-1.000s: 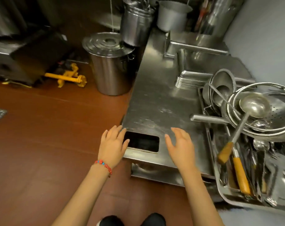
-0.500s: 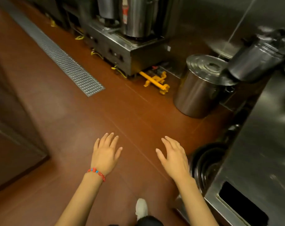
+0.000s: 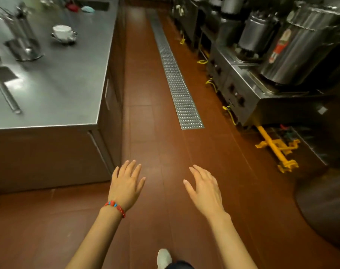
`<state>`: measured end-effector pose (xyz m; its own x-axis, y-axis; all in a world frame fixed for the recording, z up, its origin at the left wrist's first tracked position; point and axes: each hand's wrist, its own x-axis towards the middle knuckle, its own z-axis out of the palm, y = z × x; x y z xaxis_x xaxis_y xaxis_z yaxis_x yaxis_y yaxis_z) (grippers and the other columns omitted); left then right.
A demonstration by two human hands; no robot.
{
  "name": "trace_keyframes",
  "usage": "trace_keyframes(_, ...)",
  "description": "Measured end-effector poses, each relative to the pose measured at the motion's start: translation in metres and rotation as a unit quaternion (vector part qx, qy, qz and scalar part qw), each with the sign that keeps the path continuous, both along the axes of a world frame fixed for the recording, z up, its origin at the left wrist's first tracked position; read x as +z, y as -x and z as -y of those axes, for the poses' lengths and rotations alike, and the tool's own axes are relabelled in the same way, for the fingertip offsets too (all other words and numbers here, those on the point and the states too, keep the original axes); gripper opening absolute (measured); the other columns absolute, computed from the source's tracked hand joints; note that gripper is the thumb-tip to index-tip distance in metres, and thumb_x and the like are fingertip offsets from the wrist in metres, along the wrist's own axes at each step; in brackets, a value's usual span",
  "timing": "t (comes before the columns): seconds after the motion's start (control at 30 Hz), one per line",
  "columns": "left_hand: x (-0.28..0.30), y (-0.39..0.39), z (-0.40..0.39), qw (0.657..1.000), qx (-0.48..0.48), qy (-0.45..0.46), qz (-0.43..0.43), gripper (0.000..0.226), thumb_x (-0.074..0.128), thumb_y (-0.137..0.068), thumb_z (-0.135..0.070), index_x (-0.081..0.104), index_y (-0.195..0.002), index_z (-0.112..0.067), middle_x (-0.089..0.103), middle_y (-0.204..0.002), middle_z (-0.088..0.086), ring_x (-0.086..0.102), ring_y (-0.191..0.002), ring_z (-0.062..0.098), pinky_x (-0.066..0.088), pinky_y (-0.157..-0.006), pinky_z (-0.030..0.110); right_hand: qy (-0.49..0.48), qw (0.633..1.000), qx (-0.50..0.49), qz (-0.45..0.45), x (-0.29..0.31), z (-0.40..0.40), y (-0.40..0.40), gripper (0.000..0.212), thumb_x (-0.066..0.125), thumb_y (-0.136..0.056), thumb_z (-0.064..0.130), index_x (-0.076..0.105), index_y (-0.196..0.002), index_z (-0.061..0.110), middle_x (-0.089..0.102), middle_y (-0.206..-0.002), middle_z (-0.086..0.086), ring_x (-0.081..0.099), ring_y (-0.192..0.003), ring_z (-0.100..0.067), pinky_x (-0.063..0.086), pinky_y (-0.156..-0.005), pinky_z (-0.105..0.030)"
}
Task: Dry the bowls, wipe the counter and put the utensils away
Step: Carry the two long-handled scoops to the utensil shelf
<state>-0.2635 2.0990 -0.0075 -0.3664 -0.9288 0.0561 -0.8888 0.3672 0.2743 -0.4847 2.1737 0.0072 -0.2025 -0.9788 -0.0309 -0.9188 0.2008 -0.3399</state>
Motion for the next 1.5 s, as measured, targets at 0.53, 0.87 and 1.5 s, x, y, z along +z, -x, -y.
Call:
trace_keyframes(0.53, 0.025, -0.061, 0.257, 0.991, 0.126, 0.033, -0.001, 0.054, 0.035, -0.080, -0.035, 0.067, -0.102, 0.003, 0.066, -0.107, 0.025, 0.062, -0.099, 0.044, 0.050, -0.077, 0.057, 0.021, 0.986, 0.164, 0.005, 0.004, 0.323, -0.062, 0.050, 0.039, -0.095, 0.041, 0.034, -0.140, 0.019, 0.035, -0.148, 0.002, 0.027, -0.137, -0.014, 0.018, -0.111, -0.030)
trace_keyframes(0.87, 0.019, -0.137, 0.375, 0.971, 0.238, 0.030, -0.020, 0.040, 0.068, -0.081, -0.019, 0.060, -0.115, 0.001, 0.058, -0.122, 0.026, 0.051, -0.115, 0.044, 0.041, -0.092, 0.055, 0.014, 0.970, 0.241, 0.027, 0.014, 0.472, -0.143, 0.050, 0.039, -0.095, 0.042, 0.034, -0.140, 0.022, 0.033, -0.149, 0.004, 0.026, -0.137, -0.012, 0.017, -0.111, -0.029)
trace_keyframes(1.5, 0.009, -0.282, 0.418, 0.895, 0.444, 0.041, -0.027, 0.040, 0.062, -0.083, -0.023, 0.060, -0.114, 0.003, 0.058, -0.121, 0.028, 0.050, -0.116, 0.046, 0.041, -0.092, 0.058, -0.025, 0.888, 0.456, 0.048, -0.006, 0.608, -0.325, 0.051, 0.039, -0.096, 0.039, 0.032, -0.141, 0.017, 0.032, -0.150, -0.002, 0.027, -0.138, -0.017, 0.016, -0.112, -0.027)
